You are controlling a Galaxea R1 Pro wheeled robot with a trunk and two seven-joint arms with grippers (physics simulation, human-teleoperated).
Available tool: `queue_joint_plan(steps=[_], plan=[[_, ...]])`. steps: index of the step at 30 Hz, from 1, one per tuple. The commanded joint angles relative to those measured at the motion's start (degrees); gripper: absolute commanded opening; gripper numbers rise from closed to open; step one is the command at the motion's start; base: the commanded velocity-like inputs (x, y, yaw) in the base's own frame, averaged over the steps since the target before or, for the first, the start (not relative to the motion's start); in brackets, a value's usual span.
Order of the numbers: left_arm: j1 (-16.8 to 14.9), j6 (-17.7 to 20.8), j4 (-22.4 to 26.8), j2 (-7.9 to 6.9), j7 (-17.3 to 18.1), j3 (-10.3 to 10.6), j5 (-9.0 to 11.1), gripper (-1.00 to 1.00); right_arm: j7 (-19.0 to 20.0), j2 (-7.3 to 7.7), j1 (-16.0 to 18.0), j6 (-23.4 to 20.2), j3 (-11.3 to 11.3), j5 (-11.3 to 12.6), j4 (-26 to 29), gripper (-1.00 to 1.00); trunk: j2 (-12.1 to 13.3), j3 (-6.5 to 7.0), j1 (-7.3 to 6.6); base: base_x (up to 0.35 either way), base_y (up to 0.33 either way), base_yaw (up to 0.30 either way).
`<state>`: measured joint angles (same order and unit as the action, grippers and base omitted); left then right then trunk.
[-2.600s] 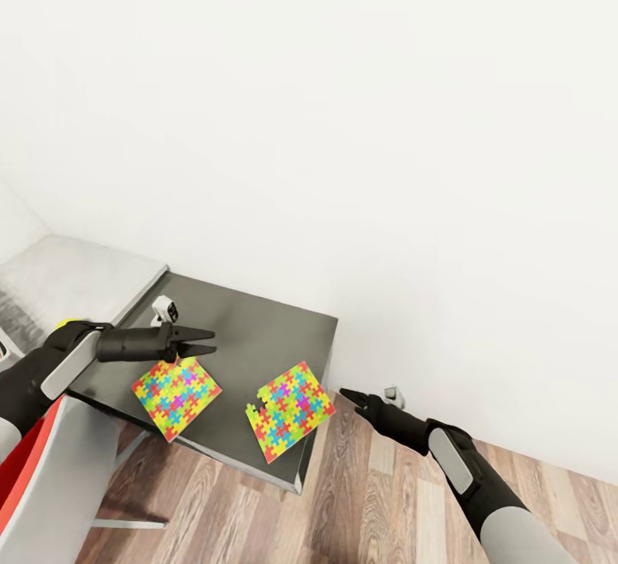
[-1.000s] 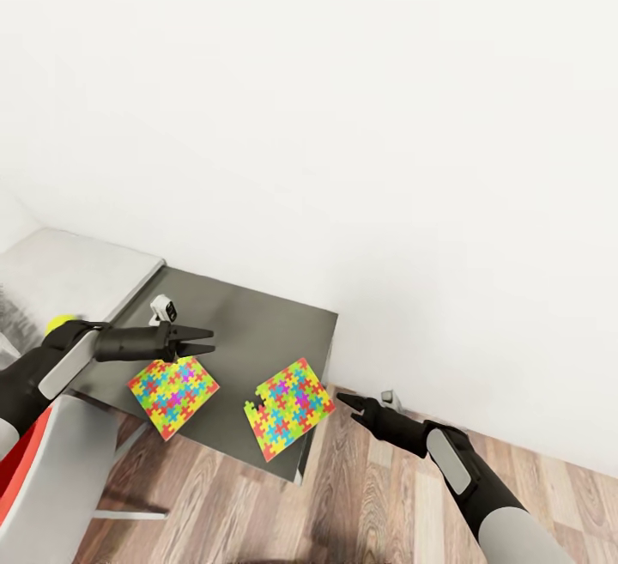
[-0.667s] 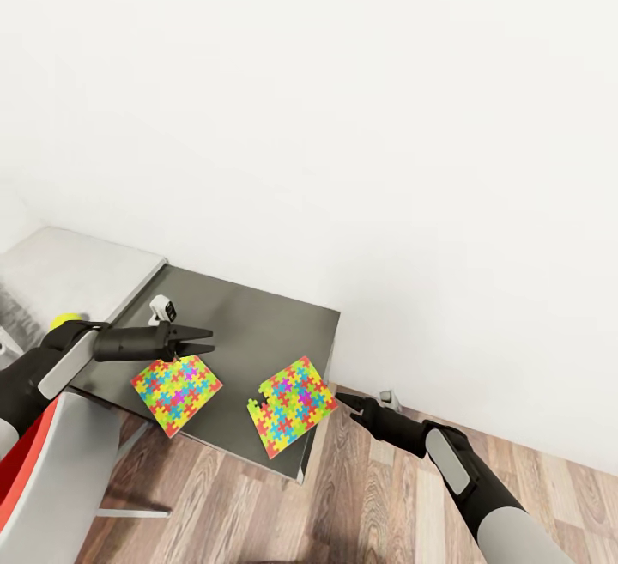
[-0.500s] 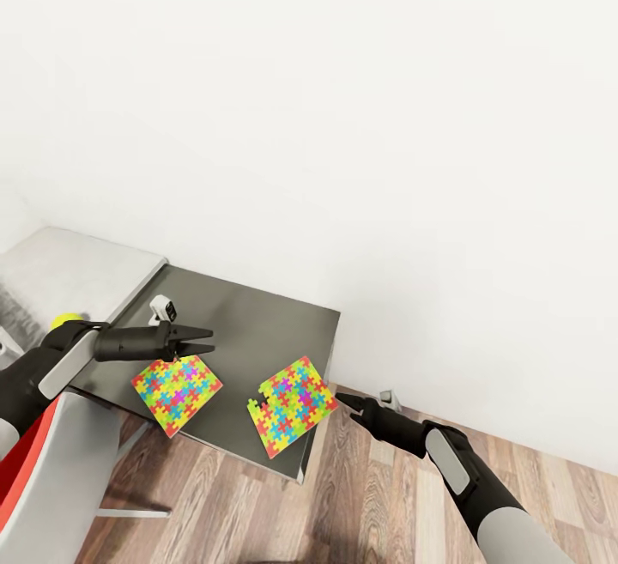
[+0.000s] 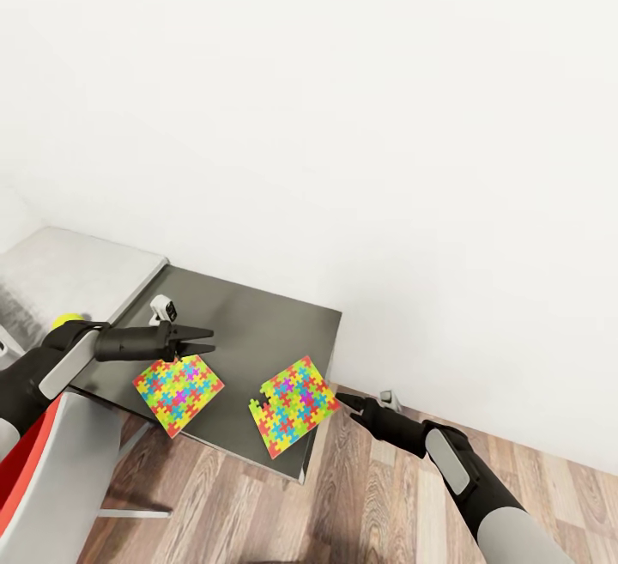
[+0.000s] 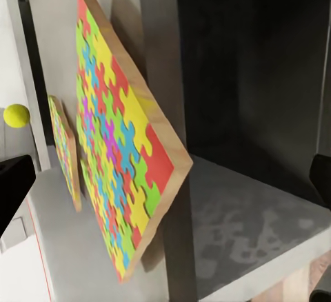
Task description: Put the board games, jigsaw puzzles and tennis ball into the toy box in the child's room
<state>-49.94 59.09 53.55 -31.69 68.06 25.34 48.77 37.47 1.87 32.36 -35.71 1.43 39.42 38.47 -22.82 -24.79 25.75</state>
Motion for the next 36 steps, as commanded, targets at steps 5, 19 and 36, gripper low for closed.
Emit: queue_joint_plan(steps=[5,19,36], plan=[[-0.08,0.32,-0.03,0.02,0.15,0.16,0.19,1.0,-0.11,0.06,0.03,-0.33,0.15,0.49,0.03,1.0,-0.1,-0.09,0.03,0.063,0.037,0.0],[-0.07,0.32,-0.03,0.05,0.15,0.09,0.19,1.0,-0.11,0.02,0.02,-0.3,0.27,0.49,0.03,1.0,-0.1,-0.09,0.03,0.016,0.004,0.0],[-0.07,0.32,-0.03,0.09,0.15,0.07,0.19,1.0,-0.11,0.11,0.07,-0.15,2.08,0.49,0.11,1.0,-0.1,-0.09,0.03,0.0,0.038,0.0]])
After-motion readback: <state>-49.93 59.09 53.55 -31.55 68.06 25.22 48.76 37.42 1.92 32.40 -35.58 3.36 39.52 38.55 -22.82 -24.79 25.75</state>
